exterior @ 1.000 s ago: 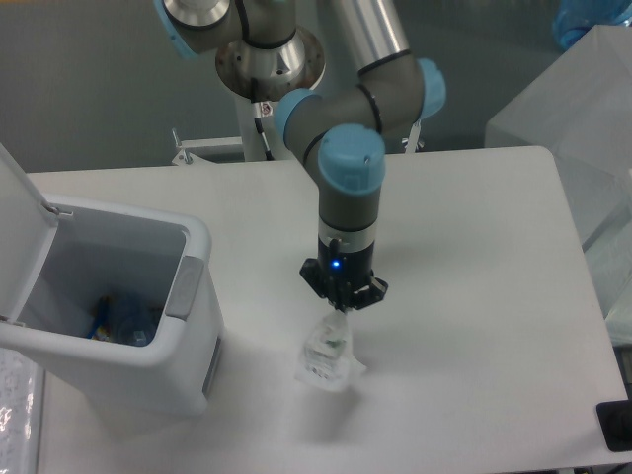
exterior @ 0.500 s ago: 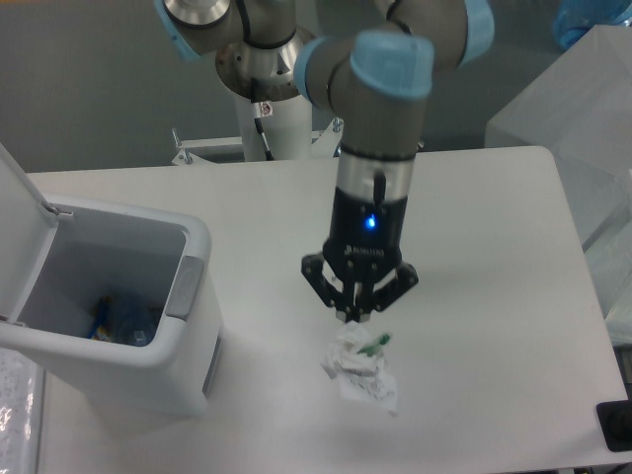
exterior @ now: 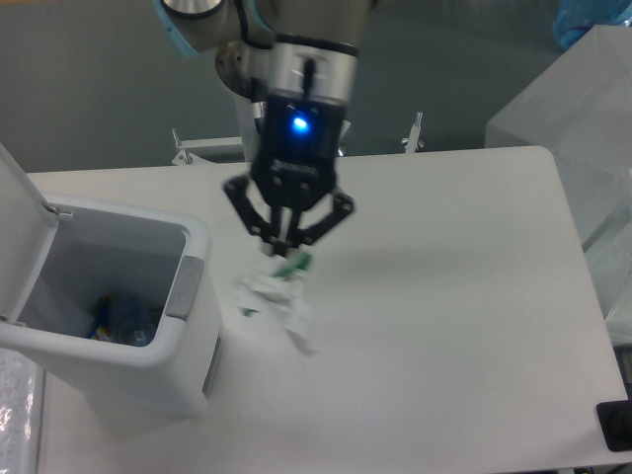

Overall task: Place the trash in the trash can
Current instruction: 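Lift the wrapper and carry it toward the bin, then lower the wrapper into the bin and open the gripper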

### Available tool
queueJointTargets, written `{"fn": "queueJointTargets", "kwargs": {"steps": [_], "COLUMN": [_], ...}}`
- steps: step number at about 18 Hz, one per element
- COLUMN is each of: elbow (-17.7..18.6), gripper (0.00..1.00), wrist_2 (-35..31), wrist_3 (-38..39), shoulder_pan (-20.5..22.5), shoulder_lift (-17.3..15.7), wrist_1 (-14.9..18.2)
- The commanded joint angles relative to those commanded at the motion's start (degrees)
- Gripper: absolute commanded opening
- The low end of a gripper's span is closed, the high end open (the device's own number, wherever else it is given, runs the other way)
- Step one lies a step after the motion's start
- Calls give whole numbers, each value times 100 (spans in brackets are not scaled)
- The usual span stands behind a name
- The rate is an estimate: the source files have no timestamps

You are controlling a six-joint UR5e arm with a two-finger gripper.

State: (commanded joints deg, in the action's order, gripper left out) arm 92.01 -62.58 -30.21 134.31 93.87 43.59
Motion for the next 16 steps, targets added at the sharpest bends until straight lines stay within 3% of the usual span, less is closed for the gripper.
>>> {"fn": "queueJointTargets", "kwargs": {"steps": [2, 4, 9, 14, 16], "elbow": [141, 203, 238, 563, 686], "gripper": [0, 0, 0, 1, 16], "wrist_2": [-18, -26, -44, -44, -44], "wrist_3": [-780, -1073, -1110, -1118, -1118], "shoulder_pan": [-167, -439, -756, -933, -959], "shoulder_lift": [0, 0, 9, -61, -70], "wrist_1": [9, 18, 18, 9, 0]}}
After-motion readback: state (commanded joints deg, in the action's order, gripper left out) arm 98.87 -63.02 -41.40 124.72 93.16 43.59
